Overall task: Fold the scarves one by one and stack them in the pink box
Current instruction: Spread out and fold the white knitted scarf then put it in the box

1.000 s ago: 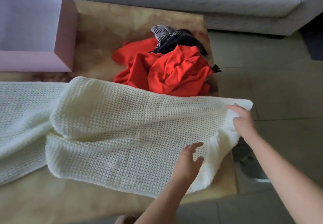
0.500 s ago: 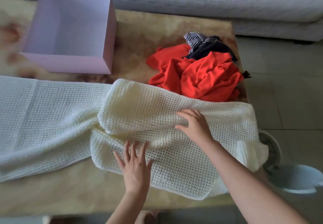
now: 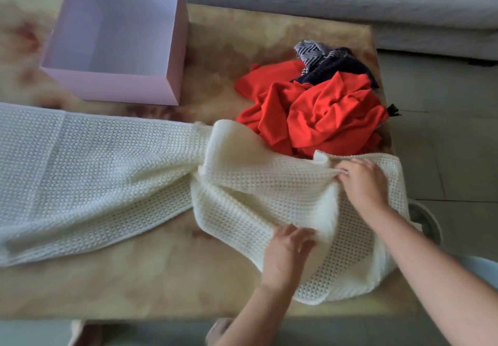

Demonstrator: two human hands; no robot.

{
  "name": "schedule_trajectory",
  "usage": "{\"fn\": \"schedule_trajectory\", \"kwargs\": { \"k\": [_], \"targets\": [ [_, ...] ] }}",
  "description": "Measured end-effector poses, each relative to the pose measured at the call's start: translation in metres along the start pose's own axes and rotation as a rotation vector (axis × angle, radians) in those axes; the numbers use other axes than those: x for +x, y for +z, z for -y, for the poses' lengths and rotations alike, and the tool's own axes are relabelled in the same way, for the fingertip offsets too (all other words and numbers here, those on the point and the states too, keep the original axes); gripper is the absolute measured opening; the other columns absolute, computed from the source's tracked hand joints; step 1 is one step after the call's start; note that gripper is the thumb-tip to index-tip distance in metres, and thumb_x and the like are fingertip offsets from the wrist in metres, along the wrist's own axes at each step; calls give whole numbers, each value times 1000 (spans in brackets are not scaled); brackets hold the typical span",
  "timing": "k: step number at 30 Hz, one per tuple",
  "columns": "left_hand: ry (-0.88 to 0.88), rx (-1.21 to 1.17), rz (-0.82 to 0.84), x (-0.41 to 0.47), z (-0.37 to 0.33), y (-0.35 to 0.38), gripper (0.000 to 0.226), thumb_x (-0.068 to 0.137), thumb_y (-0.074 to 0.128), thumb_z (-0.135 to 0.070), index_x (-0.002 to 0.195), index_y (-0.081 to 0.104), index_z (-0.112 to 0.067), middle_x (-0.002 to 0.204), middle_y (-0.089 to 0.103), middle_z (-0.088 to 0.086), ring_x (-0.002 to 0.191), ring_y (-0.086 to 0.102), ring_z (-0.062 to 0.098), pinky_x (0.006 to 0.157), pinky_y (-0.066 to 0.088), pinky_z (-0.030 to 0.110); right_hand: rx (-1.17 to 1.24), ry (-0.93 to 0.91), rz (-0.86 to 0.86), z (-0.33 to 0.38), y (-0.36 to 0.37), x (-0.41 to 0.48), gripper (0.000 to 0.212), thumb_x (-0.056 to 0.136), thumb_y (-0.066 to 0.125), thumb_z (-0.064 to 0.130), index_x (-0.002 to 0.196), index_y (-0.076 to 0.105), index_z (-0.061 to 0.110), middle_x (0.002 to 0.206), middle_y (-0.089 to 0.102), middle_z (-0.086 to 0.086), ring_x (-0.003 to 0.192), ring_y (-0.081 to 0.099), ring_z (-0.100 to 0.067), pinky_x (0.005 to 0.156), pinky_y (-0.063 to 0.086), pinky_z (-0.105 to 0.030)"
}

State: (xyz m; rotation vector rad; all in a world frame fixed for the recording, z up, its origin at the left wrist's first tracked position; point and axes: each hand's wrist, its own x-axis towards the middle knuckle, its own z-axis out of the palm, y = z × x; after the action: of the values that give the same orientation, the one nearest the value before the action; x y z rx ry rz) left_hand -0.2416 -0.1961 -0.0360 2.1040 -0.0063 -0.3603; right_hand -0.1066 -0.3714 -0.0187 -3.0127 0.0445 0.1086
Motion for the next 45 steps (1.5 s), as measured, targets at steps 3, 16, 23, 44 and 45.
{"fn": "schedule_trajectory", "kwargs": {
  "k": [3, 16, 23, 44, 45],
  "targets": [
    [18, -175, 128, 0, -43, 29, 29, 87, 55, -33, 108, 70, -21, 98, 67, 4, 91, 60, 21, 84, 41, 21, -124, 124, 58, -44, -20, 0, 15, 76, 67, 3, 81, 75, 15, 84, 70, -15, 88, 58, -38, 77, 42, -40],
    [-137, 329, -443, 7, 69, -98, 36, 68, 74, -6, 100, 63, -18, 105, 60, 0, 96, 53, 24, 83, 37, 31, 486, -354, 18, 117, 9, -56, 23, 81, 52, 21, 94, 71, 18, 94, 63, 5, 88, 59, -18, 80, 47, -29],
    [-204, 529, -295, 12, 124, -137, 57, 70, 75, -8, 124, 57, -9, 122, 59, 10, 111, 51, 33, 93, 45, 44, 129, -399, 141, 177, 58, -108, 56, 59, 84, 41, 107, 67, 17, 120, 59, -6, 108, 54, -24, 88, 52, -37],
    [46, 651, 45, -95, 176, -196, 24, 68, 41, -24, 69, 64, -28, 73, 58, -10, 69, 60, 17, 62, 51, 28, 193, -395, 226, 143, 63, -190, 15, 73, 77, 17, 79, 64, 22, 118, 57, 6, 104, 50, -14, 84, 46, -22],
    [46, 647, 71, -107, 181, -202, 25, 68, 39, -25, 67, 63, -29, 73, 59, -12, 69, 60, 14, 61, 51, 27, 201, -401, 246, 136, 64, -199, 8, 80, 68, 21, 79, 61, 24, 120, 55, 9, 107, 50, -12, 88, 43, -22]
  ]
}}
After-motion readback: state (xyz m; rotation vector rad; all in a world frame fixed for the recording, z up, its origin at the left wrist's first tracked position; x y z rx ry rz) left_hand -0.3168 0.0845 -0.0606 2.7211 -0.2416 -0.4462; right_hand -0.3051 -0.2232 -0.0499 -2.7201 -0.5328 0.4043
